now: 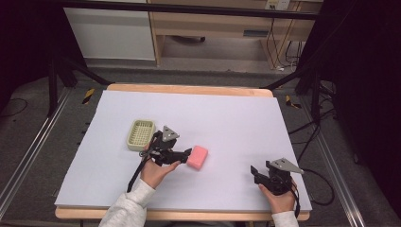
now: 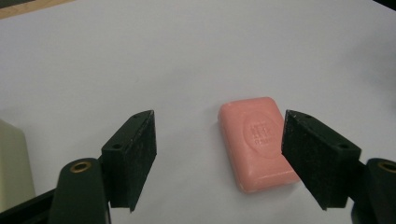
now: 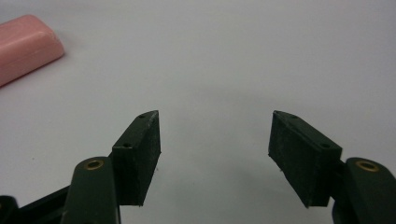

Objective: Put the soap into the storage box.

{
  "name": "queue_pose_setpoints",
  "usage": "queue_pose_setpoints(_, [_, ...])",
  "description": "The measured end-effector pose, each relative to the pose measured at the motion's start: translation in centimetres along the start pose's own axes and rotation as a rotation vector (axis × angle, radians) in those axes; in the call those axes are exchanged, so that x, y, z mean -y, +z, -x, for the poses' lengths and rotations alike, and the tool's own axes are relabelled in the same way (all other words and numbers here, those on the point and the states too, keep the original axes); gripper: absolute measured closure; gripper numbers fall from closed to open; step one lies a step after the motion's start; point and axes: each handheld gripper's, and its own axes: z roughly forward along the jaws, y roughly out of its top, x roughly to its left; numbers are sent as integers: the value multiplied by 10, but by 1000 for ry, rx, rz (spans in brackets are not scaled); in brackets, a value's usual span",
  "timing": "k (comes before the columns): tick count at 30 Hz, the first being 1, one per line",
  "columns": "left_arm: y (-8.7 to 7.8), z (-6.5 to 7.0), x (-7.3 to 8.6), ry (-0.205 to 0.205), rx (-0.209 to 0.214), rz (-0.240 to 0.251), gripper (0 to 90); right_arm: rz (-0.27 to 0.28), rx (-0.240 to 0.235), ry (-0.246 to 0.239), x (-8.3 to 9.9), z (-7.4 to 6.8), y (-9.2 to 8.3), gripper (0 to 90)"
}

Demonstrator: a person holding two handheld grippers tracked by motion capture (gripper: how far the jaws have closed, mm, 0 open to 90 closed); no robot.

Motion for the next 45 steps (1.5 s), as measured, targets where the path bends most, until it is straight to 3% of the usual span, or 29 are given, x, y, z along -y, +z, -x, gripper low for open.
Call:
queue_pose_setpoints(14, [16,12,-6,15,14,-28,254,-1,-3,-4,0,0,0,341])
queue_pose_setpoints(45, [52,32,-2,48,22,-150,212,-8,-13,9,0,1,0,344])
